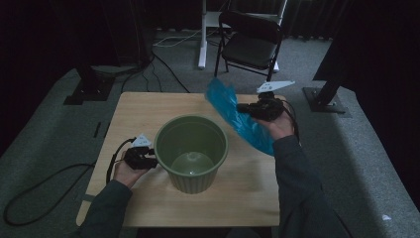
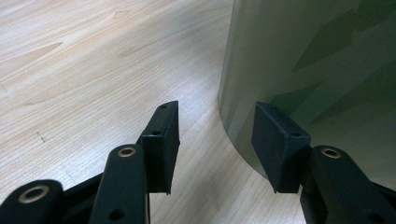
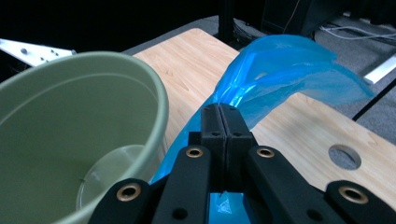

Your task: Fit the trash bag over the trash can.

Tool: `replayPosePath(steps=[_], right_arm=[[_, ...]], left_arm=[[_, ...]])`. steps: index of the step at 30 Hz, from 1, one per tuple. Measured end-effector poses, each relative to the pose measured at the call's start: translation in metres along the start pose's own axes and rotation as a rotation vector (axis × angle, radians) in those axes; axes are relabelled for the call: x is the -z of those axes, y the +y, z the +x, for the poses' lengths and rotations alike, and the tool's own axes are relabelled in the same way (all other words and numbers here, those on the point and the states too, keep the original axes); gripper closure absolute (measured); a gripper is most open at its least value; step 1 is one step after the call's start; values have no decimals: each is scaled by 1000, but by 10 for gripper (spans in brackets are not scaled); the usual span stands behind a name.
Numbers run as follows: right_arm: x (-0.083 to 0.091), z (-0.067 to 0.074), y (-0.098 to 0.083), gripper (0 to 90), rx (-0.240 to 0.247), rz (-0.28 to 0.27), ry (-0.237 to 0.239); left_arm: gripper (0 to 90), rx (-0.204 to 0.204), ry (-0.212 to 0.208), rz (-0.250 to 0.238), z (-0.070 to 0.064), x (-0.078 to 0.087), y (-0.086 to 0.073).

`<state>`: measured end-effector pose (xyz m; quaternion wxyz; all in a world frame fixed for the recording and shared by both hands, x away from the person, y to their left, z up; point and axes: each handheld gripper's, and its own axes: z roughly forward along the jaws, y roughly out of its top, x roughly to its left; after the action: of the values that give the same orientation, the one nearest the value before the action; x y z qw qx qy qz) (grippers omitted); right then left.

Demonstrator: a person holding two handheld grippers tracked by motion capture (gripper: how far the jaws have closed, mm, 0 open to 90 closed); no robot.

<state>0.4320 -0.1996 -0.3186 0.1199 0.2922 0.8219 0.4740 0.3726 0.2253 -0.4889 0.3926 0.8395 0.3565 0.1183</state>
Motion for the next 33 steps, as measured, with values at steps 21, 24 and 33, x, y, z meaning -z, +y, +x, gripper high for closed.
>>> replayPosePath(steps=[21, 24, 33], right_arm=[[-3, 37, 32, 896, 89, -42, 66], [-6, 43, 36, 896, 101, -48, 78], [-15, 62, 49, 896, 134, -67, 127]], left_arm=[[513, -47, -46, 2, -20, -11, 12], [513, -62, -57, 3, -25, -15, 15], [512, -85, -69, 9, -33, -22, 19]])
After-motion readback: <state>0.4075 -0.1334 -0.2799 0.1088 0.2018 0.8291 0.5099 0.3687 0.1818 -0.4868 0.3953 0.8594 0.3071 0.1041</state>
